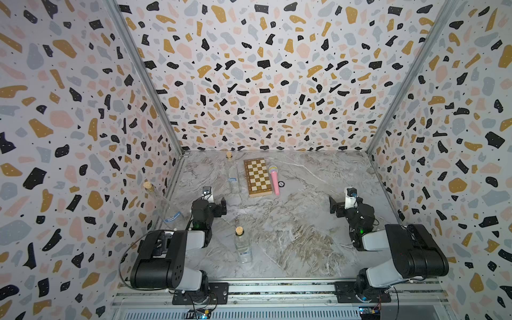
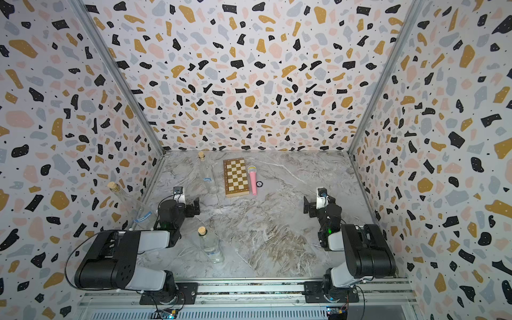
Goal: Remove the label from the bottle
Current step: Pick up the bottle from the center of the board.
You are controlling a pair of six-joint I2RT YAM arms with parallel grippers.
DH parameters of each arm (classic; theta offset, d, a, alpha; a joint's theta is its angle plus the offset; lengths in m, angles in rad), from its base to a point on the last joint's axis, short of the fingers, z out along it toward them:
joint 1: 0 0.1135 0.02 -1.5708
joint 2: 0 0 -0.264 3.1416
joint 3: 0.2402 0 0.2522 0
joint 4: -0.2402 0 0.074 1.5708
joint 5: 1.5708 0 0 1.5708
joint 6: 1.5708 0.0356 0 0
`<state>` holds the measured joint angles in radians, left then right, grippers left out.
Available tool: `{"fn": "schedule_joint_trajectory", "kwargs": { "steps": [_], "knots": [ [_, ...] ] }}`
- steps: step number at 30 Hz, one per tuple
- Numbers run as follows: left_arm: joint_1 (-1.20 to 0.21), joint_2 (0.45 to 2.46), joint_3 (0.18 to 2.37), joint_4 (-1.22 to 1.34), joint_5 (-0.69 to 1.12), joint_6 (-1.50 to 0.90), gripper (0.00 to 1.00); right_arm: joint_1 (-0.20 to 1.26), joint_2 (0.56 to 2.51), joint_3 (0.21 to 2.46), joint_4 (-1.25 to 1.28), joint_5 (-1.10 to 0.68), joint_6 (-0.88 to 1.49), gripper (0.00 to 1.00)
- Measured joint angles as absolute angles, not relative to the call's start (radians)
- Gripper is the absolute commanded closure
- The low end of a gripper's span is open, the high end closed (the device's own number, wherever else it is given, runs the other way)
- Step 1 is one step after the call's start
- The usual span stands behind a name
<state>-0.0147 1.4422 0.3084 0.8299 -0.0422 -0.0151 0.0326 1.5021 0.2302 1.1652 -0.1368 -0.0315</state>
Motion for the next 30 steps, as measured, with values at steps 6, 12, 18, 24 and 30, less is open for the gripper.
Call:
{"fn": "schedule_joint_trajectory", "kwargs": {
  "steps": [6,12,18,24,30],
  "knots": [
    [-0.015,1.442,0.308,0.83,-0.042,-0.015,0.0,0.038,1.502,0.226,1.176,-0.142,-0.034,0.0],
    [-0.015,1.442,0.308,0.83,-0.042,-0.015,0.0,0.039,1.502,0.223,1.18,-0.138,-0.035,0.0],
    [-0.015,1.442,0.308,0.83,-0.042,-0.015,0.0,0.036,1.502,0.223,1.18,-0.139,-0.035,0.0],
    [-0.014,1.442,0.308,0.83,-0.043,-0.015,0.0,0.035,1.502,0.223,1.18,-0.139,-0.034,0.0],
    [-0.014,1.368,0.308,0.781,-0.115,-0.043,0.0,0.035,1.499,0.226,1.166,-0.133,-0.034,0.0]
  ]
}}
